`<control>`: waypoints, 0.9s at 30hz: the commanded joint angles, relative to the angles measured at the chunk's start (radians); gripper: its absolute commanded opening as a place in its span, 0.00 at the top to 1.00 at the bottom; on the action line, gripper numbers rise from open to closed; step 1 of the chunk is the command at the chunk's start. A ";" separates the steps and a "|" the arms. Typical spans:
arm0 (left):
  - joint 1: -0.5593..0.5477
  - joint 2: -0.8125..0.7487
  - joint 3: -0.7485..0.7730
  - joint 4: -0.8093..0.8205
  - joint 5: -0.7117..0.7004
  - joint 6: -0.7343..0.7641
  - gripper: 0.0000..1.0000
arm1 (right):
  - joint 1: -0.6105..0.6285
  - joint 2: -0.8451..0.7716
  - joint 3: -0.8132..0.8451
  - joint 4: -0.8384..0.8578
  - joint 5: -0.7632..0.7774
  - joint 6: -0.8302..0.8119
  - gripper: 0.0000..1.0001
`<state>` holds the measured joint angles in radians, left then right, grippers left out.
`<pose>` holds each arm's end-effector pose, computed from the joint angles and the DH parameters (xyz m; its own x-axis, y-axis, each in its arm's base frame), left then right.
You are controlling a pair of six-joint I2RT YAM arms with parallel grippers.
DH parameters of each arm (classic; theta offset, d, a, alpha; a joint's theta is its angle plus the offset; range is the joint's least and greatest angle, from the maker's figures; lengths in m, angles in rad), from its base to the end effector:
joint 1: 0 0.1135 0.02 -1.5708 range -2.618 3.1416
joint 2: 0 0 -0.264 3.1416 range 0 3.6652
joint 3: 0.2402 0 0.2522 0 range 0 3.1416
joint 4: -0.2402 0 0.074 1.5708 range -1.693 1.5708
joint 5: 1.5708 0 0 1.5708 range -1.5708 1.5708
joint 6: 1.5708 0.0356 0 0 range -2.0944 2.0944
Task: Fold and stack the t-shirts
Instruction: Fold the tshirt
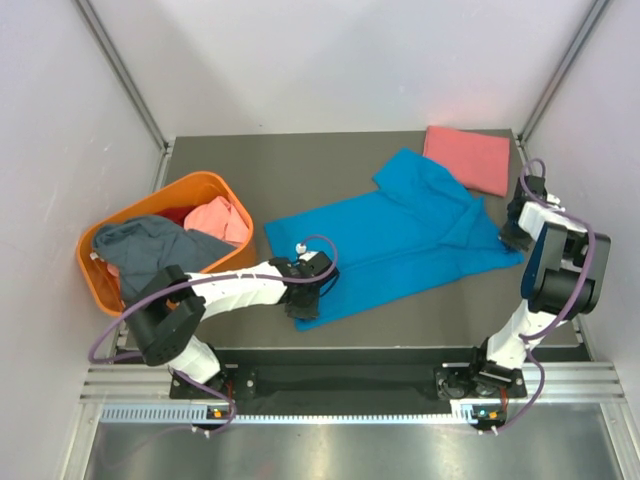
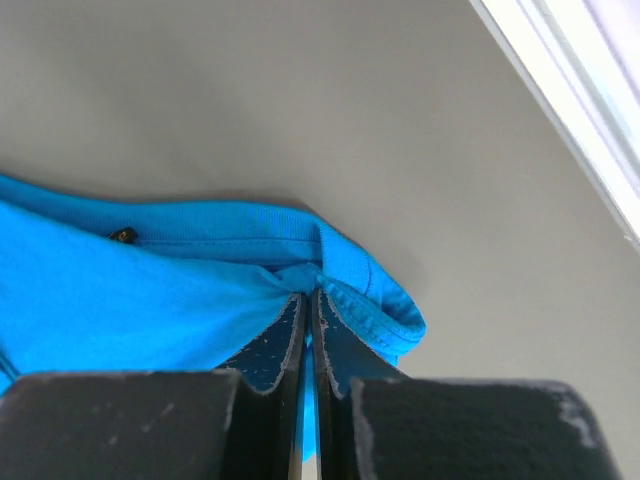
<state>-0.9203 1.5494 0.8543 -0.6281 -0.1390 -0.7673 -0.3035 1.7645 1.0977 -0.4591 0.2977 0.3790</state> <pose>0.1660 -0.2100 0.1607 -0.9554 0.1202 -0.2696 0.1449 0.9867 -0.0734 0.3279 -0.1136 0.1707 -0.6500 0.5742 -0.4978 0.6961 0.7127 -0.0868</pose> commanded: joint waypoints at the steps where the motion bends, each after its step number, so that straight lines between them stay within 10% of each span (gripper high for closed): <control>1: -0.005 0.034 -0.032 -0.223 -0.175 -0.016 0.72 | 0.009 -0.049 -0.010 -0.041 0.128 -0.026 1.00; 20: -0.092 -0.067 0.002 -0.397 -0.195 -0.113 0.70 | -0.072 -0.329 -0.219 -0.108 0.186 0.021 1.00; 27: -0.092 -0.074 0.075 -0.421 -0.228 -0.076 0.64 | -0.077 -0.353 -0.156 -0.142 0.095 0.001 0.84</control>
<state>-1.0088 1.4799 0.8745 -0.9894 -0.3294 -0.8608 -0.3695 1.4525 0.8841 -0.5858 0.4191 0.3870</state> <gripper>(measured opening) 0.354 0.140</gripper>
